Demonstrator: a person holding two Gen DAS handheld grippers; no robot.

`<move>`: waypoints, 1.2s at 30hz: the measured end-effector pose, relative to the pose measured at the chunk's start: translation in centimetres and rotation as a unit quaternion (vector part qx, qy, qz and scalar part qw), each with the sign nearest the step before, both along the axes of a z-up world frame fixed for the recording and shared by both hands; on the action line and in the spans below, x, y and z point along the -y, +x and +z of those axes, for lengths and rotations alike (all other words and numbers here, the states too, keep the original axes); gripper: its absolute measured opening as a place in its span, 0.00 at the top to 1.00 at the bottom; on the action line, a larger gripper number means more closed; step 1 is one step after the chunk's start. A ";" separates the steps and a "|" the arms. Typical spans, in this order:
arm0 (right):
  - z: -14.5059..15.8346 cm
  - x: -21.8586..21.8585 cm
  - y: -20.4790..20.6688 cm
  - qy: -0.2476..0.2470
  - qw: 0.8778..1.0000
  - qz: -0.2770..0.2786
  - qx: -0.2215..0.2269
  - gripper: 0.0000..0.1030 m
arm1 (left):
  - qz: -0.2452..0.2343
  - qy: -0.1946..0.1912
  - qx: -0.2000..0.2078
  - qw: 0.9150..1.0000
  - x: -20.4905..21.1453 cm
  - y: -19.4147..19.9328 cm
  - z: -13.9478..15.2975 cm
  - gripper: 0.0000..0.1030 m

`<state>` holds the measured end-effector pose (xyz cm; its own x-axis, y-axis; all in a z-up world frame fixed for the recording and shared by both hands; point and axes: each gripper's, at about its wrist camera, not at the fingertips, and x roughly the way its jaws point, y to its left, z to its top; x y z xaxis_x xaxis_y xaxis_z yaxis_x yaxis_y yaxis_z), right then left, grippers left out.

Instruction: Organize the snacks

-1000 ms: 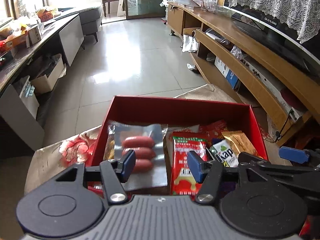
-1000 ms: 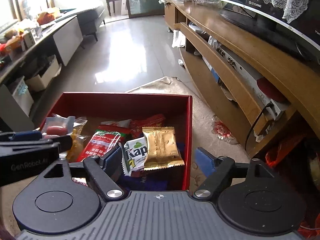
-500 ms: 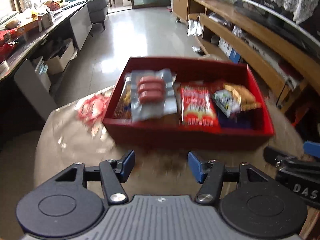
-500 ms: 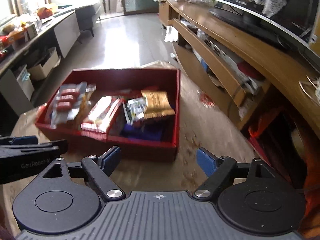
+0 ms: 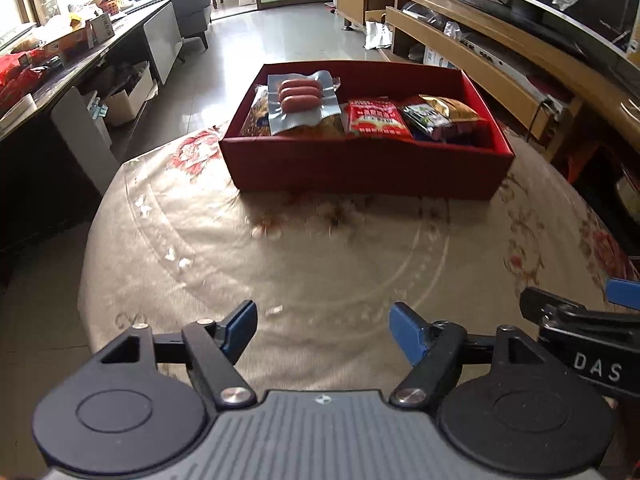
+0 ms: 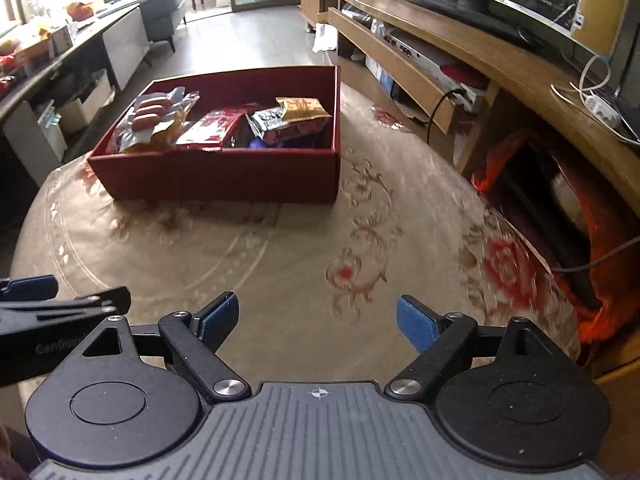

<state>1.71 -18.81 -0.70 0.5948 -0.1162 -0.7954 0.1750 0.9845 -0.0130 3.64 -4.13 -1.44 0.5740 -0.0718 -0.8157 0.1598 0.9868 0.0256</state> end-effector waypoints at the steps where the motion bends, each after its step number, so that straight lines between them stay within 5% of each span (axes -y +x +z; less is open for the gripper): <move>1: -0.1 -0.1 -0.3 0.001 1.000 0.000 -0.001 0.12 | 0.000 0.001 0.001 1.000 0.0 -0.3 0.0 0.26; 36: -0.3 -2.6 -5.3 -0.018 1.000 0.004 -0.004 0.11 | 0.004 0.019 0.021 1.000 -1.5 -5.5 0.3 0.23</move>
<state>-3.60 -16.18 -1.01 0.5889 -0.1399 -0.7960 0.1673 0.9847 -0.0492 -1.90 -2.63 -1.10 0.6084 -0.0363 -0.7928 0.1503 0.9862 0.0701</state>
